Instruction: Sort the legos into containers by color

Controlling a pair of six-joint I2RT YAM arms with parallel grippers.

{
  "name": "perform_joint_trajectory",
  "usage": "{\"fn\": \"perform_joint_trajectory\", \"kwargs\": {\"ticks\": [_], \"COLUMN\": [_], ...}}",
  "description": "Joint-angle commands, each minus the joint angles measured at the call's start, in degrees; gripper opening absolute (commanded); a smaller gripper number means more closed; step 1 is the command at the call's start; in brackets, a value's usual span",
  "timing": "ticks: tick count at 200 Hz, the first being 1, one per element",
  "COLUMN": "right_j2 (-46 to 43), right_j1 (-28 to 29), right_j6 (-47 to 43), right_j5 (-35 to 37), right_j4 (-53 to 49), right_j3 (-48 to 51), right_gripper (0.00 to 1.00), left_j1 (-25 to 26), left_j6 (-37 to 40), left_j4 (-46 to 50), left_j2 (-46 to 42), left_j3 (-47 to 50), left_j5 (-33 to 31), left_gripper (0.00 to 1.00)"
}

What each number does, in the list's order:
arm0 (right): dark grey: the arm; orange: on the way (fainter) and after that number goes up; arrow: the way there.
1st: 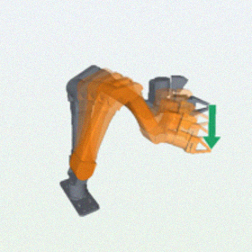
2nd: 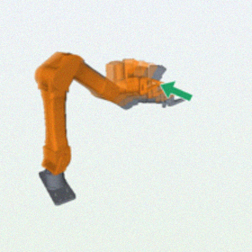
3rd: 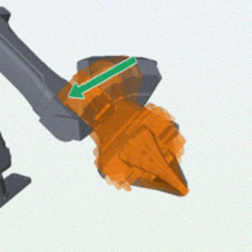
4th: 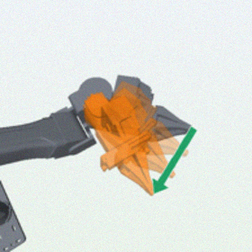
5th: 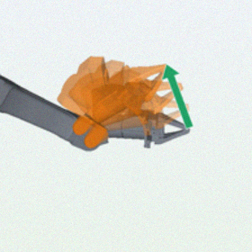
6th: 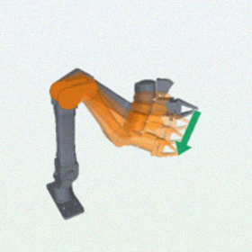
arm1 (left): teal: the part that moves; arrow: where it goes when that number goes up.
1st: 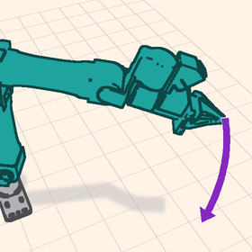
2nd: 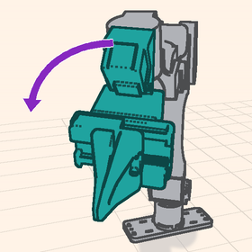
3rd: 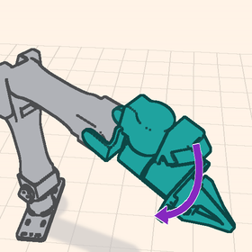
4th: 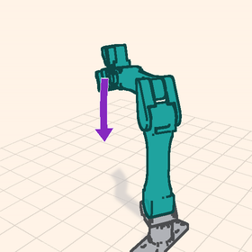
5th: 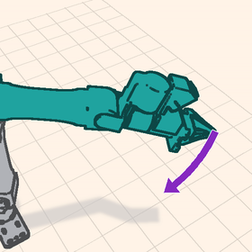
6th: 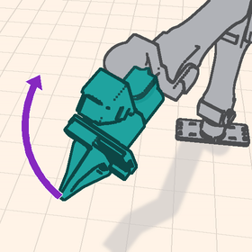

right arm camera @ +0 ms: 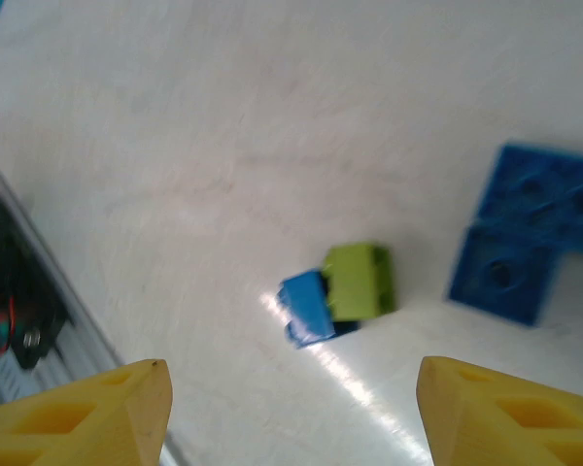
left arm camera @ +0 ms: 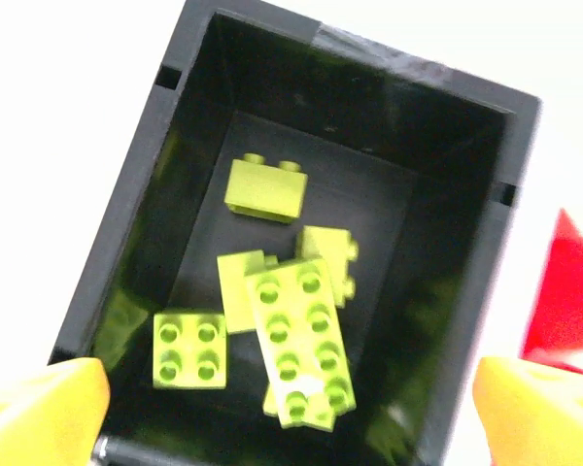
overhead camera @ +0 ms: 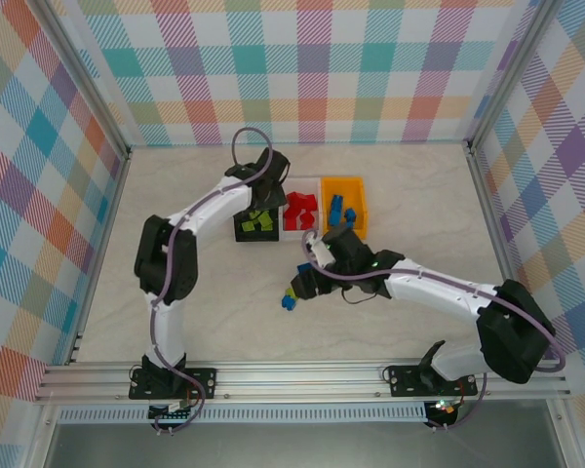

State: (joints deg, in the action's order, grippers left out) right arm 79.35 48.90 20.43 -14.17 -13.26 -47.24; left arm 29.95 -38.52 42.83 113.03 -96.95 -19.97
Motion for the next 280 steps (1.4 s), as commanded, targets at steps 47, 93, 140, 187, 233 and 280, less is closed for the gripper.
{"fn": "perform_joint_trajectory", "kwargs": {"ticks": [47, 93, 140, 187, 233, 280], "right_j2": [11.5, 18.1, 23.3, 24.6, 18.8, 5.6], "right_j1": [7.9, 8.0, 8.8, 9.0, 9.2, 7.4], "right_j6": [2.2, 1.7, -0.1, -0.7, 0.4, 2.7], "right_j5": [1.7, 8.7, 11.8, 14.8, 11.5, 11.8], "right_j4": [-0.3, 0.5, -0.8, -2.3, -1.0, -3.6], "right_j3": [-1.0, -5.4, -12.1, -13.6, -10.4, -5.2], "right_gripper": [0.65, 0.61, 0.56, 0.41, 0.26, 0.19], "left_j1": [5.4, 5.5, 5.5, 5.5, 5.5, 5.6], "left_j6": [-2.2, -4.8, -5.8, -6.2, -4.9, -4.6], "left_j4": [-7.3, -4.8, -2.3, -1.8, -2.1, -4.8], "left_j2": [-29.0, -42.1, -49.2, -49.8, -50.0, -49.4], "left_j3": [25.0, 38.2, 44.0, 45.2, 45.0, 46.9], "left_j5": [4.5, 4.2, 2.5, 3.1, 4.2, 6.8], "left_gripper": [1.00, 1.00, 1.00, 1.00, 1.00, 1.00]}}
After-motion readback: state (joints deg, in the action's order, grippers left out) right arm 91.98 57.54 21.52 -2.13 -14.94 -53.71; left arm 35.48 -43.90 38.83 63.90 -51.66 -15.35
